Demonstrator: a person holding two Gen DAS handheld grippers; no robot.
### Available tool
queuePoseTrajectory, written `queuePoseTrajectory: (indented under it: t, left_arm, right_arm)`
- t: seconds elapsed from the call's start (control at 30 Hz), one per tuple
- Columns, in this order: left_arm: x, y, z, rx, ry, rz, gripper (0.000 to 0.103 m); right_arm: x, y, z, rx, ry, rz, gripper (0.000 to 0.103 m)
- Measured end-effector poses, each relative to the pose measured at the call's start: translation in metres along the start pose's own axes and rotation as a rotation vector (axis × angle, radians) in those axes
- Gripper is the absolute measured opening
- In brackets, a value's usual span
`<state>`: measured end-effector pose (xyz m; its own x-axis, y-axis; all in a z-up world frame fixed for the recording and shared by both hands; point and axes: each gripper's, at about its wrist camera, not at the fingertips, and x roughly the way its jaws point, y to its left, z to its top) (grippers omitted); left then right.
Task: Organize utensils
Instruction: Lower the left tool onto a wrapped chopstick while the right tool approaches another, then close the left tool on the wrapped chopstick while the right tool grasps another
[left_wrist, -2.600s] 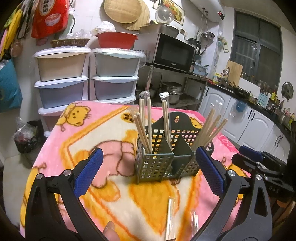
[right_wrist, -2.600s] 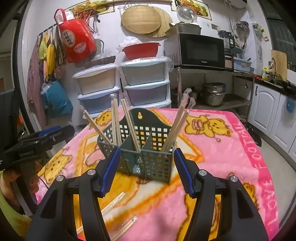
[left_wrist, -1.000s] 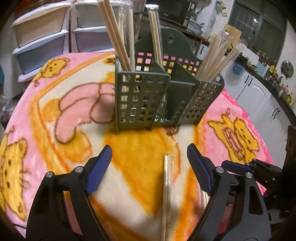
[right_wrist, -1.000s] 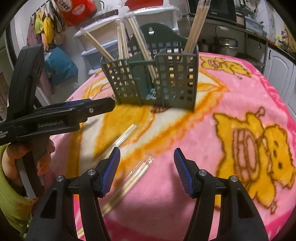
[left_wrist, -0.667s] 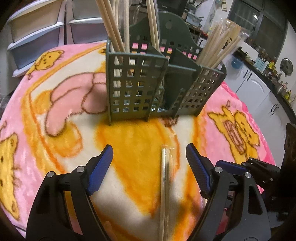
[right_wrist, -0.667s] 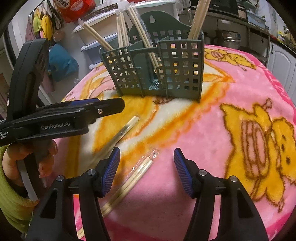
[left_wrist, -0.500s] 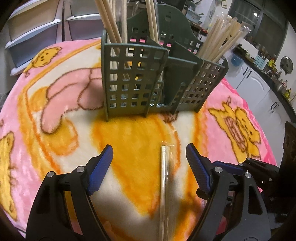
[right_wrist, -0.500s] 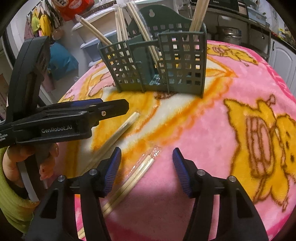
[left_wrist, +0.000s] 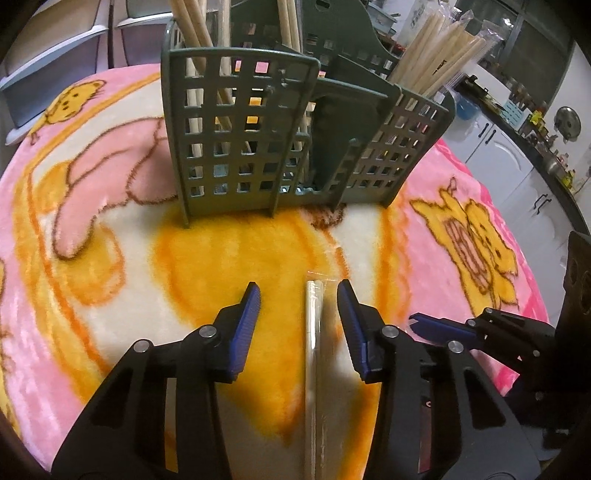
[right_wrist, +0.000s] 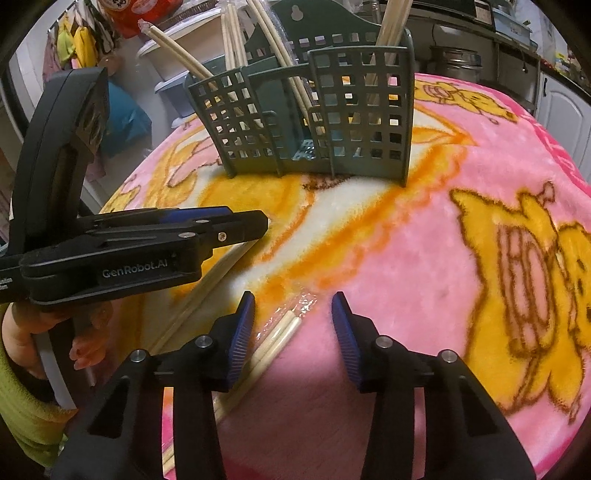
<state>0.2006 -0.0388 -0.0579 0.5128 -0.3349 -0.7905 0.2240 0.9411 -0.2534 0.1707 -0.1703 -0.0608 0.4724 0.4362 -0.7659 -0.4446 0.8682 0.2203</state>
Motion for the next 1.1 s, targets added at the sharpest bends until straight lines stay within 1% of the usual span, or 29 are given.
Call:
queuePoseTrajectory:
  t: [0.07, 0.3, 0.43, 0.5, 0.63, 0.7, 0.9, 1.1]
  left_arm:
    - [0.001, -0.001, 0.0, 0.003, 0.003, -0.002, 0.03]
    - [0.008, -0.002, 0.003, 0.001, 0.01, -0.005, 0.029]
    - [0.009, -0.002, 0.004, 0.006, 0.013, -0.006, 0.028]
    - [0.01, 0.0, 0.004, 0.005, 0.013, -0.002, 0.025]
    - [0.009, 0.006, 0.006, -0.007, 0.016, -0.003, 0.018]
    - [0.01, 0.007, 0.006, -0.016, 0.018, -0.008, 0.017]
    - [0.009, 0.016, 0.008, -0.053, 0.028, -0.031, 0.012]
    - [0.007, 0.02, 0.007, -0.07, 0.026, -0.036, 0.008]
  right_arm:
    - [0.001, 0.001, 0.0, -0.008, 0.0, -0.012, 0.038]
    - [0.001, 0.002, -0.001, -0.032, -0.004, -0.051, 0.027]
    - [0.0, 0.0, -0.002, -0.025, -0.008, -0.057, 0.023]
    - [0.0, -0.001, -0.002, -0.018, -0.011, -0.058, 0.019]
    - [-0.002, -0.004, -0.002, 0.0, -0.016, -0.051, 0.016]
    - [-0.004, -0.006, -0.002, 0.007, -0.02, -0.047, 0.012]
    - [-0.007, -0.007, -0.002, 0.026, -0.033, -0.029, 0.01]
    - [-0.012, -0.005, -0.002, 0.024, -0.051, -0.024, 0.01]
